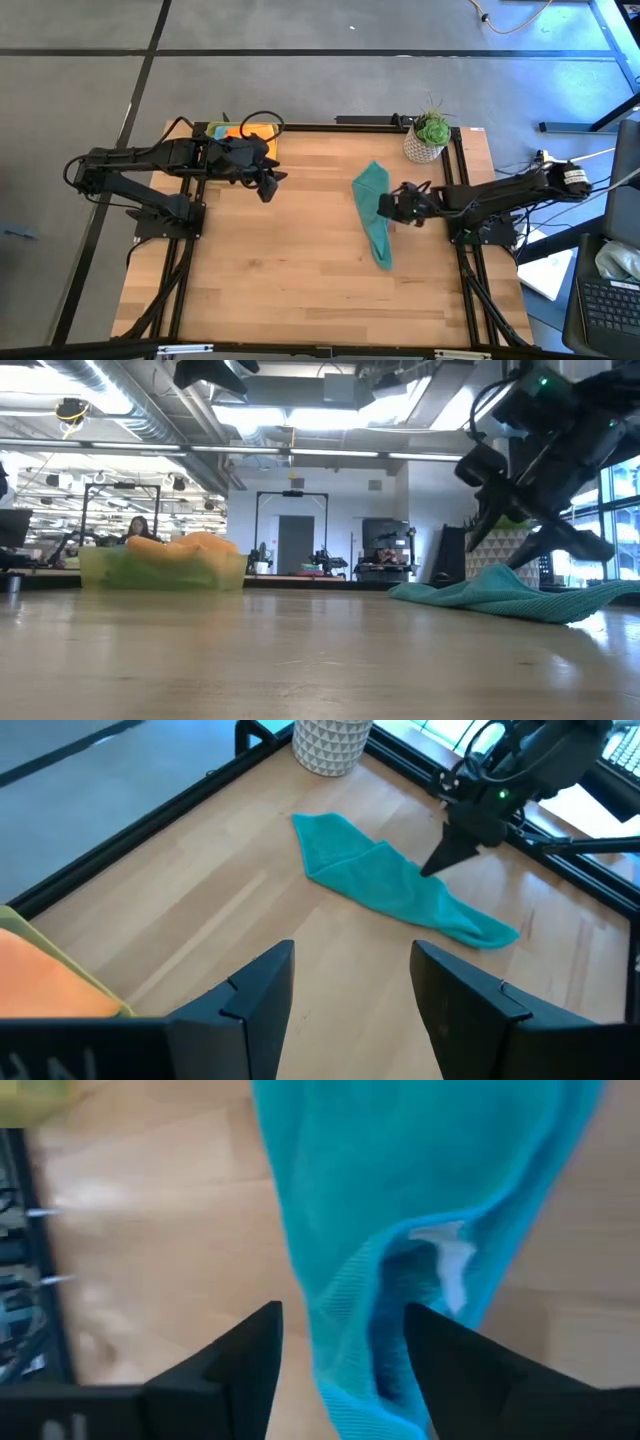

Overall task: Fold microfiber towels
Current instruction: Fold the blue towel

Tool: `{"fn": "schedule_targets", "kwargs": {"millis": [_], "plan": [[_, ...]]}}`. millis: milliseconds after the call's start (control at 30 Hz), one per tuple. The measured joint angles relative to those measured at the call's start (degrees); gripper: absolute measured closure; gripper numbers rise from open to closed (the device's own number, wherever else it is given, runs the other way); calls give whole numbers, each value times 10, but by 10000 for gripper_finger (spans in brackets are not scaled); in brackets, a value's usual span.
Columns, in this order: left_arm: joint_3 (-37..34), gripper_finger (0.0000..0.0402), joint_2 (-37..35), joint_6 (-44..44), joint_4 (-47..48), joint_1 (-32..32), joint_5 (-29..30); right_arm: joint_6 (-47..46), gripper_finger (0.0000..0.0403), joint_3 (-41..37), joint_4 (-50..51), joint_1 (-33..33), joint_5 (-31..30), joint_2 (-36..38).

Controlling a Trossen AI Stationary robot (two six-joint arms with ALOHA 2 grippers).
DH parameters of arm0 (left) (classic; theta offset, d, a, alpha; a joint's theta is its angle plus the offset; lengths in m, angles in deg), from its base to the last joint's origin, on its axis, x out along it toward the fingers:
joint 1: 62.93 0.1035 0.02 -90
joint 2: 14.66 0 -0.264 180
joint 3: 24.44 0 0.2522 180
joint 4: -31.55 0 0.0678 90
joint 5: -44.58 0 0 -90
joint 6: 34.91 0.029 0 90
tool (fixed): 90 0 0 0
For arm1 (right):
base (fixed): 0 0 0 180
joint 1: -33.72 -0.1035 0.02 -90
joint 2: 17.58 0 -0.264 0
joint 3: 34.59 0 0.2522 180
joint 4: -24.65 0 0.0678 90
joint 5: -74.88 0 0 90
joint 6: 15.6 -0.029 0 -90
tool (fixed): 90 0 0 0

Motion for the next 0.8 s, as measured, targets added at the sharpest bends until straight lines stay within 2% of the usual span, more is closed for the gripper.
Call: {"fn": "schedule_targets", "kwargs": {"millis": [233, 400, 500, 600, 667, 800], "plan": [[0, 209, 0, 0, -16, 0, 26, 3, 201, -6, -26, 17, 17, -56], [0, 209, 0, 1, -22, 0, 28, 75, 253, -3, -112, 19, 13, -77], [0, 209, 0, 3, -22, 2, 35, 164, 307, 15, -133, 20, 11, -84], [0, 209, 1, 3, -23, 9, 35, 295, 367, 51, -132, 20, 30, -98], [0, 209, 1, 3, -24, 15, 35, 408, 392, 92, -133, 19, 77, -117], [0, 209, 1, 3, -24, 24, 36, 590, 389, 199, -113, 6, 213, -190]]}}
